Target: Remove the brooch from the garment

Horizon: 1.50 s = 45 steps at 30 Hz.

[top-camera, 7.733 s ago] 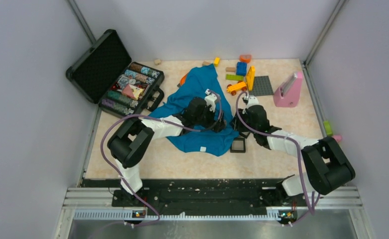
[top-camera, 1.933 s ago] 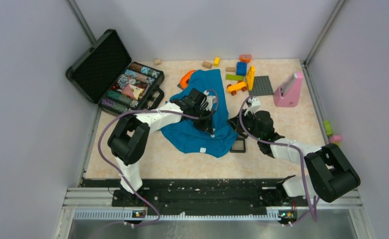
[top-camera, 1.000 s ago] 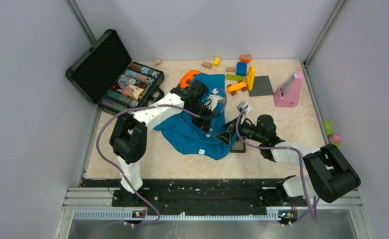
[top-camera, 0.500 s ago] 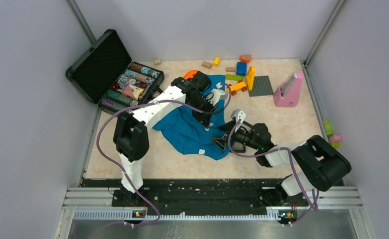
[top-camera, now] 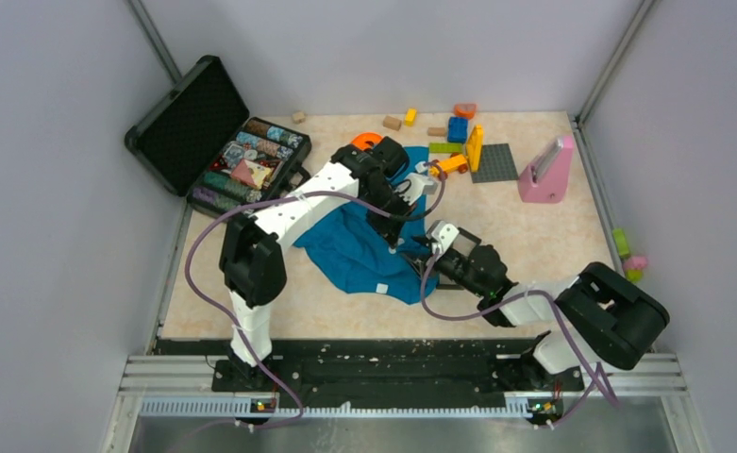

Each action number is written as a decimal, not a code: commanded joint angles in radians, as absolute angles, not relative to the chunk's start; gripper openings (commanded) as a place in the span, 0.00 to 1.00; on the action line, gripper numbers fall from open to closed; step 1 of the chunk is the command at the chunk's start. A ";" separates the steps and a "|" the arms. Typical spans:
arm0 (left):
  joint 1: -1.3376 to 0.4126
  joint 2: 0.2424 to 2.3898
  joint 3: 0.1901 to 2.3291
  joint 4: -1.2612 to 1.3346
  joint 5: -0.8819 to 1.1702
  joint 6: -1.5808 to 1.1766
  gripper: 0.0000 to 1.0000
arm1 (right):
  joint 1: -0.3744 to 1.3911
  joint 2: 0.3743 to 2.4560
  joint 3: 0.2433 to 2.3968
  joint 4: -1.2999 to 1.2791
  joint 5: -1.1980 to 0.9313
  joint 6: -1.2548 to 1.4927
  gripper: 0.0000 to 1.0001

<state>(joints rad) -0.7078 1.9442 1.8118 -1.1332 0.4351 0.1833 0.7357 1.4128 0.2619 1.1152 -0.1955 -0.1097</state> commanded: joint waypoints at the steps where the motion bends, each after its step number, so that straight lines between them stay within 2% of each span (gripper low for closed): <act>1: -0.731 1.965 1.865 -1.191 0.418 0.162 0.00 | 0.754 1.381 0.272 1.155 -0.149 -0.172 0.47; 4: -0.740 1.967 1.865 -1.194 0.411 0.154 0.00 | 0.769 1.382 0.283 1.118 -0.146 -0.202 0.37; 9: -0.752 1.977 1.869 -1.207 0.398 0.153 0.00 | 0.773 1.366 0.281 1.105 -0.157 -0.215 0.11; 15: -0.756 1.996 1.870 -1.228 0.385 0.160 0.00 | 0.773 1.352 0.258 1.141 -0.135 -0.203 0.02; 16: -0.756 1.999 1.872 -1.228 0.384 0.159 0.00 | 0.773 1.355 0.251 1.154 -0.147 -0.200 0.04; 19: -0.757 2.000 1.878 -1.221 0.390 0.161 0.00 | 0.774 1.368 0.270 1.116 -0.194 -0.204 0.21; 24: -0.758 1.988 1.863 -1.213 0.401 0.181 0.00 | 0.763 1.359 0.279 1.092 -0.217 -0.168 0.26; 29: -0.759 1.958 1.813 -1.163 0.482 0.221 0.00 | 0.695 1.374 0.273 1.118 -0.394 -0.093 0.48; 33: -0.758 1.978 1.843 -1.201 0.422 0.206 0.00 | 0.681 1.374 0.274 1.086 -0.484 -0.133 0.50; 40: -0.759 1.979 1.862 -1.219 0.423 0.214 0.00 | 0.693 1.400 0.310 1.025 -0.522 -0.175 0.48; 45: -0.767 1.978 1.880 -1.233 0.466 0.228 0.00 | 0.700 1.417 0.307 1.073 -0.506 -0.154 0.39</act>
